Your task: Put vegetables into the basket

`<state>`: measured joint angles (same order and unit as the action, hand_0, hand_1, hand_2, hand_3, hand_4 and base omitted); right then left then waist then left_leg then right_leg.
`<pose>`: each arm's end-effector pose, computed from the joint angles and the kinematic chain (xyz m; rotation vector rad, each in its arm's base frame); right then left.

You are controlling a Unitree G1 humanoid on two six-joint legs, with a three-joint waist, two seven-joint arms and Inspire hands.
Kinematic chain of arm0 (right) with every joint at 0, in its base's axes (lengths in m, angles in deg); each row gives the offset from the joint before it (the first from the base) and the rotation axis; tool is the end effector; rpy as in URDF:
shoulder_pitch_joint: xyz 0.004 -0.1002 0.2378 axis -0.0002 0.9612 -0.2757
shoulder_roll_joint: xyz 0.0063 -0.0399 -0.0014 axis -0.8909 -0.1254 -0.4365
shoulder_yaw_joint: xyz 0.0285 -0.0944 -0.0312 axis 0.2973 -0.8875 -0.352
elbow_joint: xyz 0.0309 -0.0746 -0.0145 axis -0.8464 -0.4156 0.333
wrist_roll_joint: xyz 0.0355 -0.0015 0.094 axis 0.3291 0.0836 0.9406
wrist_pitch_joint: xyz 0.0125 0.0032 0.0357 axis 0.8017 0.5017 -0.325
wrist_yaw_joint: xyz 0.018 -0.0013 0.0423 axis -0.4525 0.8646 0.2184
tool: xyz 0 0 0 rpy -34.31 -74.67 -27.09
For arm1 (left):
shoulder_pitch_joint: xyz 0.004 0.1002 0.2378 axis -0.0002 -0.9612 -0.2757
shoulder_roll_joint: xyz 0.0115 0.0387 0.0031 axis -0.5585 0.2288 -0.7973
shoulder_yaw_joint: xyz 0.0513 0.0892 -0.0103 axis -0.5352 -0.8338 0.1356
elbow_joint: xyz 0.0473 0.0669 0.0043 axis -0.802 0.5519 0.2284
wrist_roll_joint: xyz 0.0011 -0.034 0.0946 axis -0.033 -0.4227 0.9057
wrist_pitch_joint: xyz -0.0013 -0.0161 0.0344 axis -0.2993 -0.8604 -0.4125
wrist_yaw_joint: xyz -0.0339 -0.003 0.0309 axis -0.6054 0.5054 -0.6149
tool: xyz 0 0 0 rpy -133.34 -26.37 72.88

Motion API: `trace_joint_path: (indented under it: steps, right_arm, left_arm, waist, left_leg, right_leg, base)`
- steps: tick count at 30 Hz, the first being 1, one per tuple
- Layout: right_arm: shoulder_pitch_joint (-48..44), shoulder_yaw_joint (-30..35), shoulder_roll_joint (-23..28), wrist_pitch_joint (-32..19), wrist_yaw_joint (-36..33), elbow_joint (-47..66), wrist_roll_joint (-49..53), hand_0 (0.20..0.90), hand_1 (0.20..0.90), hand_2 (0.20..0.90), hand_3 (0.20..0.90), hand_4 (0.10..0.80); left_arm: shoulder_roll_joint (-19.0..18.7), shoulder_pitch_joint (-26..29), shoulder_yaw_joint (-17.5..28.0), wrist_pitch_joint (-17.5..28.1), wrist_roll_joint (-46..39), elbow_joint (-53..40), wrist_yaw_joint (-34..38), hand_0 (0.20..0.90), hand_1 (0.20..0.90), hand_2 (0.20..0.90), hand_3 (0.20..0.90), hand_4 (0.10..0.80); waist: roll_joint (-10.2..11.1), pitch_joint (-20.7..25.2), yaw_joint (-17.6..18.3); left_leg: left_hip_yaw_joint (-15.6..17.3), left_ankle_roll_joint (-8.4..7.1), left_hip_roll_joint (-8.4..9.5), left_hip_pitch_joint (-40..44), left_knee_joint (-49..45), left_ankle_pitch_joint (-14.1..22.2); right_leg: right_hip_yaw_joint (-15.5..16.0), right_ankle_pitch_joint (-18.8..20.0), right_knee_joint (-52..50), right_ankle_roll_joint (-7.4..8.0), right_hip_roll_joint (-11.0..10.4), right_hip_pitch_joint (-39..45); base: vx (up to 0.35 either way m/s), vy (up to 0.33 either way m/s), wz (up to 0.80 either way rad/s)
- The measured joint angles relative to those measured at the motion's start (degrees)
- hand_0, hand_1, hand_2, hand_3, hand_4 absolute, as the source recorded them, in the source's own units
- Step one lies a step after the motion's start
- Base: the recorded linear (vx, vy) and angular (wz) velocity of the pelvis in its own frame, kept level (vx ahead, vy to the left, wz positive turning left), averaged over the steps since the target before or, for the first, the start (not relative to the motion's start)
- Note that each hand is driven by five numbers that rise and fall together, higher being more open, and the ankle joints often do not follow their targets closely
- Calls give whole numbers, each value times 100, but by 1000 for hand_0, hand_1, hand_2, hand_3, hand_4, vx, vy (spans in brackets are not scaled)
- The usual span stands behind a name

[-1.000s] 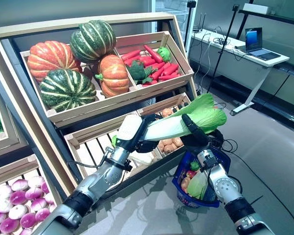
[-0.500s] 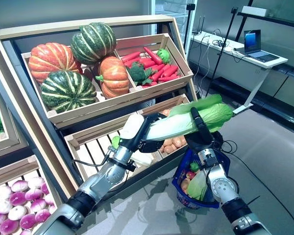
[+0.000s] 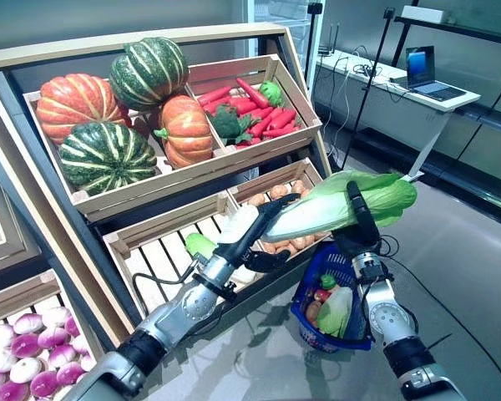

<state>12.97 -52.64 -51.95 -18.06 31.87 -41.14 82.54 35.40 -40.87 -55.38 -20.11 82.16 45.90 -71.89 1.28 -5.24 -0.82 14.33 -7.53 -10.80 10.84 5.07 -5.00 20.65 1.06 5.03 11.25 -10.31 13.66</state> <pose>0.2447 -0.1683 0.0224 1.2275 -0.1172 0.2100 0.2245 0.1555 0.0421 0.6545 -0.4312 -0.4263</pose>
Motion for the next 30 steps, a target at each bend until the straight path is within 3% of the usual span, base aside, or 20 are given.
trace_joint_path:
  steps: [6, 12, 17, 20, 23, 25, 26, 27, 28, 30]
  right_arm:
    - [8, 34, -6, -10, -197, -192, -91, 300, 300, 300, 300, 400]
    - [28, 531, 36, -170, -522, -509, -694, 300, 300, 300, 300, 400]
    - [130, 947, 422, -242, -926, -927, -1135, 300, 300, 300, 300, 400]
    - [155, 1301, 628, -303, -1196, -1259, -1194, 300, 300, 300, 300, 400]
    - [138, 1479, 666, -380, -1449, -1488, -1473, 300, 300, 300, 300, 400]
    - [144, 1519, 633, -455, -1706, -1737, -1727, 300, 300, 300, 300, 400]
    - [141, 1518, 640, -492, -1765, -1763, -1828, 300, 300, 300, 300, 400]
    - [150, 1525, 649, -516, -1898, -1796, -1871, 300, 300, 300, 300, 400]
    - [170, 1545, 669, -694, -2068, -1840, -1950, 300, 300, 300, 300, 400]
    - [173, 1633, 773, -816, -2240, -1849, -2026, 300, 300, 300, 300, 400]
  left_arm:
    - [97, -289, 139, -303, -572, 73, -395, 900, 900, 900, 900, 800]
    - [313, -515, 529, -862, -898, 952, -399, 900, 900, 900, 900, 800]
    - [340, -750, 1097, -1450, -1041, 1288, -238, 900, 900, 900, 900, 800]
    - [631, -916, 1630, -1917, -1734, 2011, -204, 900, 900, 900, 900, 800]
    - [989, -1223, 2220, -2044, -2272, 2806, -160, 900, 900, 900, 900, 800]
    - [1002, -1557, 2499, -2070, -2474, 3330, -174, 900, 900, 900, 900, 800]
    - [1012, -1638, 2535, -2071, -2520, 3365, -180, 900, 900, 900, 900, 800]
    - [1087, -1829, 2541, -2076, -2575, 3429, -189, 900, 900, 900, 900, 800]
    - [1252, -2013, 2520, -2073, -2567, 3483, -224, 900, 900, 900, 900, 800]
    - [1450, -2094, 2316, -2074, -2562, 3513, -241, 900, 900, 900, 900, 800]
  waist:
    - [-8, 5, -4]
    - [-14, 9, 10]
    - [-18, 11, 14]
    - [-24, 15, 61]
    - [-37, 15, 137]
    - [222, -288, 68]
    - [253, -418, -16]
    - [213, -637, -130]
    - [119, -748, -150]
    - [-64, -879, -169]
  left_leg:
    - [2, 0, -1, 0, 0, 0]
    - [25, 0, -8, 9, 0, 0]
    - [58, 0, -20, -10, 1, 0]
    - [102, -1, -34, -39, 2, 1]
    - [222, 1, -98, -67, -70, 5]
    - [20, -27, -241, -737, -1347, -15]
    - [-87, -46, -327, -956, -1811, -18]
    - [-255, -183, -445, -1176, -2425, -78]
    - [-332, -274, -454, -1288, -2364, 132]
    - [-212, -243, -402, -1246, -1719, 119]
  right_leg:
    - [-3, 4, 0, -1, 0, -3]
    - [-24, 6, 1, -2, 4, -19]
    - [-81, 18, 3, -4, 15, -82]
    - [-137, 36, 4, -11, 23, -134]
    - [-266, 19, -3, -36, 71, -219]
    - [-469, -147, -343, -306, 68, -527]
    - [-499, -169, -436, -375, 64, -551]
    - [-622, -135, -399, -458, 110, -397]
    - [-608, -107, -298, -493, 137, -300]
    - [-581, -89, -282, -496, 178, -327]
  base:
    - [0, -7, 0]
    - [-1, -56, -2]
    - [-20, -109, -5]
    - [-16, -122, -9]
    - [-43, -154, -20]
    - [-45, -56, -26]
    - [114, 135, -41]
    - [170, 226, -27]
    - [176, 233, -17]
    - [57, 242, 1]
